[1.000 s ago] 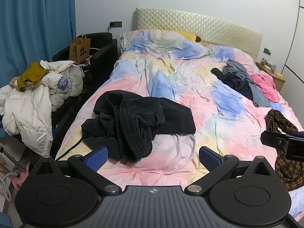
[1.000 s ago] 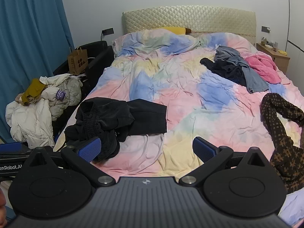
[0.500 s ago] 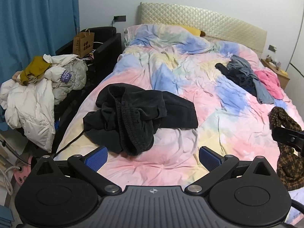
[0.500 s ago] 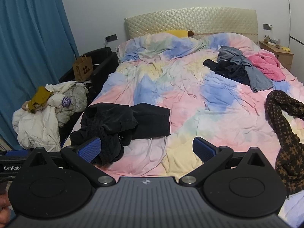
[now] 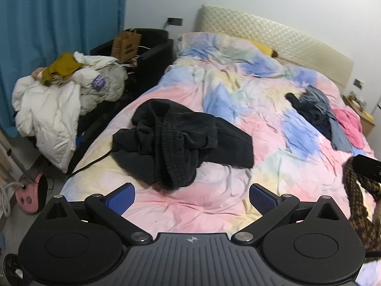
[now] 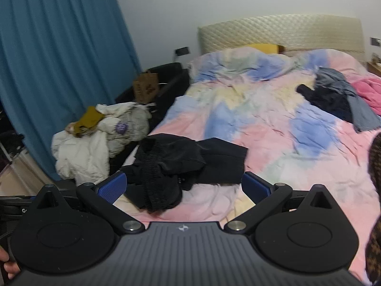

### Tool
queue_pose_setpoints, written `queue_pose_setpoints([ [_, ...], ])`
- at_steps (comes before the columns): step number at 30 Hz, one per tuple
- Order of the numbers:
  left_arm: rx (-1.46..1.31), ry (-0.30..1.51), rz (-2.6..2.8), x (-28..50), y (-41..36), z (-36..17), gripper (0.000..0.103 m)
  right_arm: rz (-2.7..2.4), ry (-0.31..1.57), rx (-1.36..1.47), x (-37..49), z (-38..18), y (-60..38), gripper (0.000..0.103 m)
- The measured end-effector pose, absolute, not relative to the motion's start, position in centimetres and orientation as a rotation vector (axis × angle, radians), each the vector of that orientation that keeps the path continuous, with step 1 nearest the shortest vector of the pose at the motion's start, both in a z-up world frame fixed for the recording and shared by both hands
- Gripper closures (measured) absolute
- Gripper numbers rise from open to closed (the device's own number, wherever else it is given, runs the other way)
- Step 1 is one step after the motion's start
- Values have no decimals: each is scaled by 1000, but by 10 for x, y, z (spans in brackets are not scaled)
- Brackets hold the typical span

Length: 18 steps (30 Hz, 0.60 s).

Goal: Fold clothes
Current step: 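Reach both tools to the black sweatpants and close both on the waistband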

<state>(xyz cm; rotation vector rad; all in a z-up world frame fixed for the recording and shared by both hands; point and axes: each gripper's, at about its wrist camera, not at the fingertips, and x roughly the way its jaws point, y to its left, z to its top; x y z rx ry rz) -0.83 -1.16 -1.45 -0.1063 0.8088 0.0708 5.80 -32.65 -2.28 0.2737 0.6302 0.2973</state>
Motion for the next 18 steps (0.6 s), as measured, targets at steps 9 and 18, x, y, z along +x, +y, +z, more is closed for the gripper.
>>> queue_pose_setpoints([
  [9,-129,805,108,3,13,-28,1,375,653,338,106,-34,-326,0],
  [18,-217,876,80,82,80,-100,8,386,697,196,196,-52,-259,12],
])
